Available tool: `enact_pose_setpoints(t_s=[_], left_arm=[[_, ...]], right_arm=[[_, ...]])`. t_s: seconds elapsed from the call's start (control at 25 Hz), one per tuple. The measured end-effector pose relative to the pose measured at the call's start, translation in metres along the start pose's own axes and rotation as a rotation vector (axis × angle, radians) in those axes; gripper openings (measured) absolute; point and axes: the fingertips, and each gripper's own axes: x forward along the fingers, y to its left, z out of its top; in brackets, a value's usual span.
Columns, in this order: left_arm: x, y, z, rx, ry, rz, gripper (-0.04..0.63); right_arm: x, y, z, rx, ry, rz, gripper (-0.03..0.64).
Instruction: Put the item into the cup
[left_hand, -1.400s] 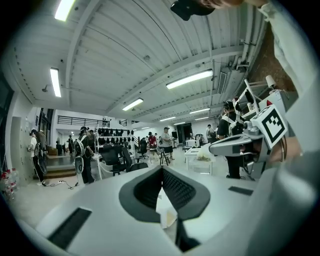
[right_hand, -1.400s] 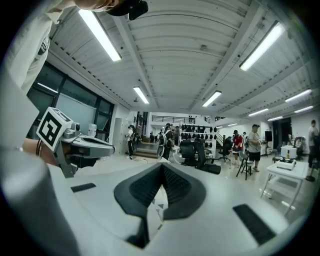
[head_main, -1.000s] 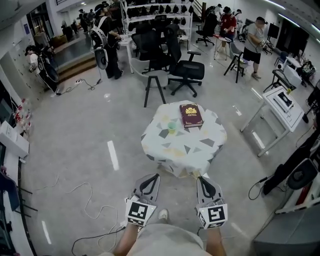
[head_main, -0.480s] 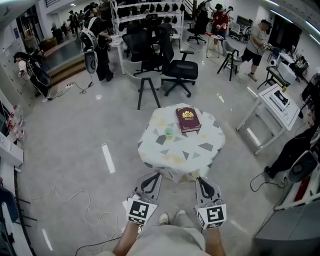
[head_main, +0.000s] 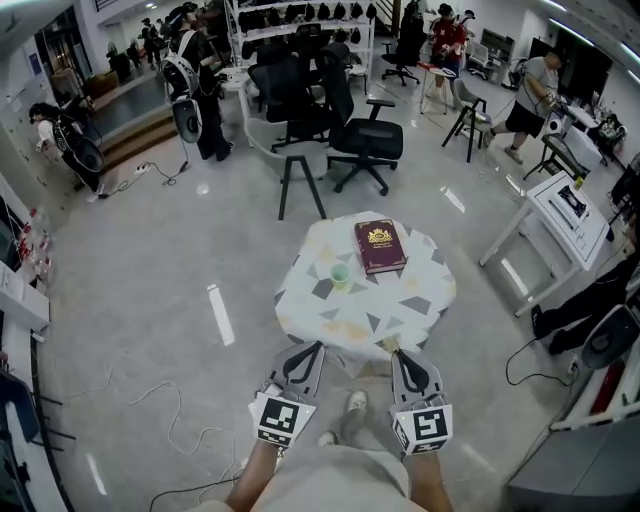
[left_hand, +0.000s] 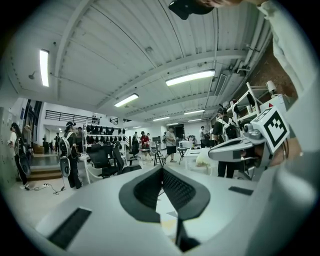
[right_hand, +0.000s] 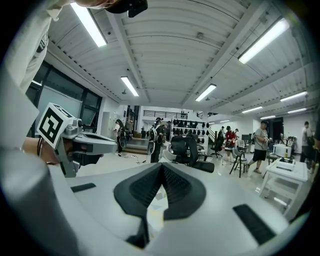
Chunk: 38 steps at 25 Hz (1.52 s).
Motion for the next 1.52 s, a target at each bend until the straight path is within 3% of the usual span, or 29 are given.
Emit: enact_pose_setpoints(t_s=[0.8,1.52], left_arm=[[0.116,0.027,0.026,0.013,0.018,0.130,0.011],[0.161,0.061,0.022,0.004,0.038,0.244,0.011]], right_arm=[[0.102,-0.096,0.017,0.016,-0.046,0.133,0.005],[0.173,-0.114,0.028,0.008,-0.085,0.258,0.005]])
